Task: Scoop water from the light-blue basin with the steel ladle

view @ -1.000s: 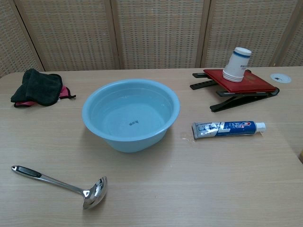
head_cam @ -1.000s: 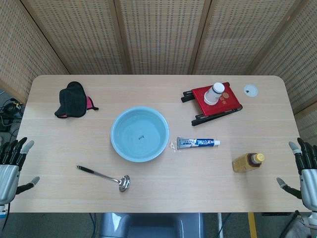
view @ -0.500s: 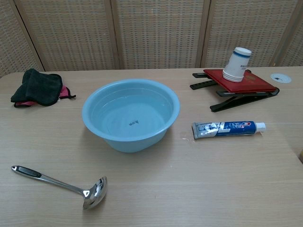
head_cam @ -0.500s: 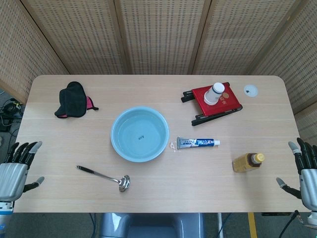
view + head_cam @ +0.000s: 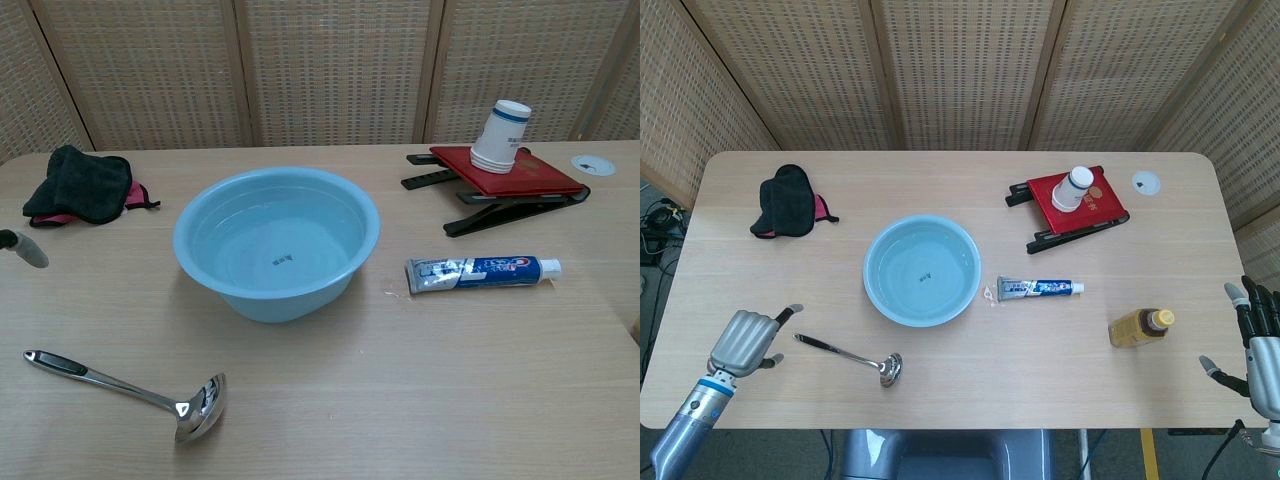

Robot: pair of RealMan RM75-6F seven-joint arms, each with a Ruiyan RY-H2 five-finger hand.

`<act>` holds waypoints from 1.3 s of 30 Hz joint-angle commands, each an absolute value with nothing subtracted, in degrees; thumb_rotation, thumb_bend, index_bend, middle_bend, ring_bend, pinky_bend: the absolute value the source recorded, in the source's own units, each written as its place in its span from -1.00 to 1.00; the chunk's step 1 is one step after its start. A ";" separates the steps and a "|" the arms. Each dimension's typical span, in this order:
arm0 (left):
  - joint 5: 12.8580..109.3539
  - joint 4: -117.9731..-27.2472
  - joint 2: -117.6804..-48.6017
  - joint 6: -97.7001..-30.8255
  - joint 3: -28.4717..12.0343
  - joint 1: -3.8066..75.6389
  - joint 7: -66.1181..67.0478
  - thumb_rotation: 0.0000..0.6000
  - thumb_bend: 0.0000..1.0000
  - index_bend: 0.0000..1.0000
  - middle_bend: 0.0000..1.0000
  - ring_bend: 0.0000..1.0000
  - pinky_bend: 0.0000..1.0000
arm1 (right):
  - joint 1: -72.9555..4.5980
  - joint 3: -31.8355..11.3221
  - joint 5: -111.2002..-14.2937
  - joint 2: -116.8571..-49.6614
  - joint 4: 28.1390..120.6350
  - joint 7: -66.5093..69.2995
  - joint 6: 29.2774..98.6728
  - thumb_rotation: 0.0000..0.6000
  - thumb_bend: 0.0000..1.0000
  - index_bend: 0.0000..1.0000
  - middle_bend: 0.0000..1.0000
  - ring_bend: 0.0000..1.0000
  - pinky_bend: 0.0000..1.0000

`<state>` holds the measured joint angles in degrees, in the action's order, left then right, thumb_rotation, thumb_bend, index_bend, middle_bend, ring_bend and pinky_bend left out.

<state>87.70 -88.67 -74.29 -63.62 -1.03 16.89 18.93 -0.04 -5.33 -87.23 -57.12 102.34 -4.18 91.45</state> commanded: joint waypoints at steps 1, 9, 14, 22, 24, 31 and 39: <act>86.31 -86.95 -76.33 -60.38 -1.06 19.33 19.96 1.00 -0.76 -0.37 0.76 0.66 0.95 | -0.12 -5.33 -87.14 -57.18 102.30 -4.33 91.29 1.00 -1.00 -1.00 -1.00 -1.00 -1.00; 83.70 -85.11 -78.99 -56.50 -0.85 21.57 20.61 1.00 -0.44 -0.20 0.76 0.67 0.96 | -0.40 -5.31 -86.93 -57.44 102.29 -4.81 90.76 1.00 -1.00 -1.00 -1.00 -1.00 -1.00; 82.14 -83.53 -80.56 -54.91 -0.49 22.41 21.72 1.00 -0.40 -0.11 0.76 0.67 0.96 | -0.44 -5.38 -86.72 -57.45 102.28 -4.76 90.69 1.00 -1.00 -1.00 -1.00 -1.00 -1.00; 80.60 -81.48 -82.94 -53.48 0.25 23.37 22.99 1.00 -0.28 -0.09 0.76 0.67 0.96 | -0.52 -5.27 -86.76 -57.42 102.27 -4.67 90.49 1.00 -1.00 -1.00 -1.00 -1.00 -1.00; 80.03 -80.72 -83.78 -53.08 0.41 23.63 23.56 1.00 -0.28 -0.09 0.76 0.67 0.96 | -0.52 -5.30 -86.72 -57.39 102.28 -4.57 90.49 1.00 -1.00 -1.00 -1.00 -1.00 -1.00; 78.41 -78.70 -86.21 -52.75 0.59 24.22 25.02 1.00 -0.28 -0.09 0.76 0.67 0.96 | -0.61 -5.32 -86.50 -57.29 102.18 -4.18 90.25 1.00 -1.00 -1.00 -1.00 -1.00 -1.00; 77.85 -75.74 -89.16 -53.41 0.95 24.63 26.00 1.00 -0.28 -0.07 0.76 0.67 0.96 | -0.66 -5.39 -86.22 -57.16 102.04 -3.72 90.12 1.00 -1.00 -1.00 -1.00 -1.00 -1.00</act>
